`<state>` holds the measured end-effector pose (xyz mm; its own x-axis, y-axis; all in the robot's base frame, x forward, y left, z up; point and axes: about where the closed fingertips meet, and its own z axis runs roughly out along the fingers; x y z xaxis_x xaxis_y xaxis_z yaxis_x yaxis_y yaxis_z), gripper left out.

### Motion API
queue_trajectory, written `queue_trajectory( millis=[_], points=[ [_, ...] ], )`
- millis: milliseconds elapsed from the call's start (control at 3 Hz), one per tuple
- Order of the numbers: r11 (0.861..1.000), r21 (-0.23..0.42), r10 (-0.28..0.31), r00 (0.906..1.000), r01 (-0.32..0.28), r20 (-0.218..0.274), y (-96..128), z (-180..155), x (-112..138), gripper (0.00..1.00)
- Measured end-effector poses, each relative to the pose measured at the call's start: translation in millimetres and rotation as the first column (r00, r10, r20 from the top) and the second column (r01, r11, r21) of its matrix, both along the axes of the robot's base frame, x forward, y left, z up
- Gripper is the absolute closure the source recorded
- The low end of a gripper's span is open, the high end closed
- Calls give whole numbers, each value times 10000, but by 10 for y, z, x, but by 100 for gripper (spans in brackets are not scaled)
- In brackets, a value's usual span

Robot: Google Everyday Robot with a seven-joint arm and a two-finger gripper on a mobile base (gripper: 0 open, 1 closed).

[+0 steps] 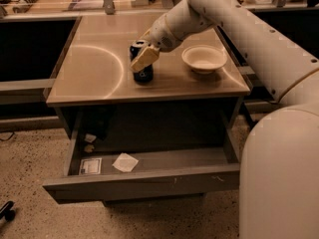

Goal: Place pepsi can into top drawer

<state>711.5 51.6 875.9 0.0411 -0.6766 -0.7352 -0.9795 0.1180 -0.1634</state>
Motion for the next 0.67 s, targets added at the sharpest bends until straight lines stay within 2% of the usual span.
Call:
queue_trajectory(
  millis=[667],
  points=[
    [9998,69,201,9997,-201,99,23,-15,-50,85]
  ],
)
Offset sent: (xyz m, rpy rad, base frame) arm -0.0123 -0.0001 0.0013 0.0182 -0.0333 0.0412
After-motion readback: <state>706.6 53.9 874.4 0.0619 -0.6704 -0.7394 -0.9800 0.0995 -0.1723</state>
